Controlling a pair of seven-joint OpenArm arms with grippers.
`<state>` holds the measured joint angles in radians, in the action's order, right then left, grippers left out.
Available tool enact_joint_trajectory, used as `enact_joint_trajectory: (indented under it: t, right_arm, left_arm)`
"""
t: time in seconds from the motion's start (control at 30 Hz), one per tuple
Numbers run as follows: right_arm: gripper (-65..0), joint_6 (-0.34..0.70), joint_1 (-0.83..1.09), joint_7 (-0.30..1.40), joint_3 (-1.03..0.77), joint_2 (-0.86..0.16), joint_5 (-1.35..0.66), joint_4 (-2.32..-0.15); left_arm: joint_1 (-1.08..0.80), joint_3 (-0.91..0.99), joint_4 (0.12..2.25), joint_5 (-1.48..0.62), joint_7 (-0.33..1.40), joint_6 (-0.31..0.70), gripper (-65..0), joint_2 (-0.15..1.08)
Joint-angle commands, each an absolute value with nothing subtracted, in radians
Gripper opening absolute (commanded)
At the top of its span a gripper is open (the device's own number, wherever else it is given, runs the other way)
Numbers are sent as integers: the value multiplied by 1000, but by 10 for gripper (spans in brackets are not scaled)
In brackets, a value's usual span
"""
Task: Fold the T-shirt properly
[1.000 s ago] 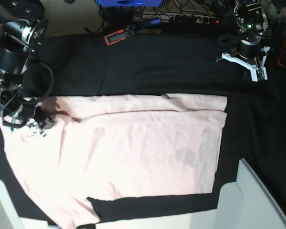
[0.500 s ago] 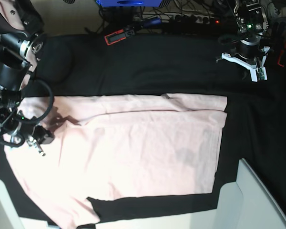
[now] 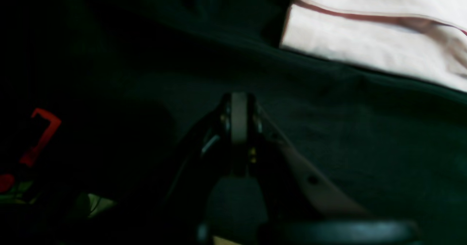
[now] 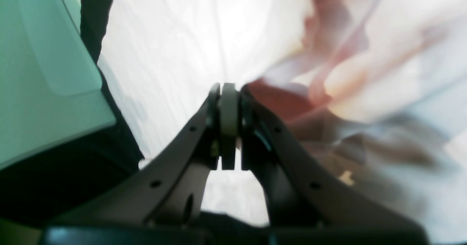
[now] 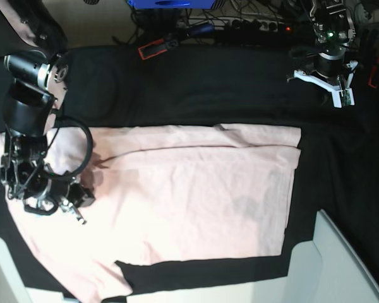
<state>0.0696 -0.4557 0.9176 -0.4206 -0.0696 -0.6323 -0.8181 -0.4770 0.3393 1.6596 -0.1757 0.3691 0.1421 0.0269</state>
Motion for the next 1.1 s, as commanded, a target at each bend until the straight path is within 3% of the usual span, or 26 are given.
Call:
enact_joint_trajectory:
  t: [0.0, 0.33, 0.43, 0.5, 0.63, 0.8, 0.87, 1.0, 1.07]
  right_arm:
    - [-647, 77, -490, 901, -404, -79, -651, -822]
    - [-637, 85, -503, 714, -280, -84, -651, -812]
    - [-559, 87, -503, 653, -280, -85, -651, -812]
    - [-448, 94, -503, 625, -280, -87, -650, -816]
    - [-283, 234, -503, 634, -280, -117, -651, -817]
    - [-305, 452, -487, 707, -291, -171, -653, -819]
    - [-321, 460, -460, 731, -291, -199, -653, -826]
    - [-326, 461, -329, 731, -297, -211, -653, -967]
    - [-326, 461, -252, 730, -318, -213, -651, -1081]
  left_arm:
    - [-481, 343, 1676, -176, 346, 140, -650, 35]
    - [-481, 343, 1676, -176, 348, 140, -650, 36]
    - [-481, 343, 1676, -176, 348, 140, -650, 36]
    - [-481, 341, 1676, -176, 348, 140, -650, 35]
    - [-481, 340, 1676, -176, 348, 140, -650, 31]
    - [-481, 332, 1676, -180, 348, 143, -647, 36]
    - [-473, 331, 1676, -182, 349, 145, -574, 36]
    - [-441, 329, 1676, -185, 349, 145, -324, 19]
    - [-417, 331, 1664, -185, 349, 145, -260, -5]
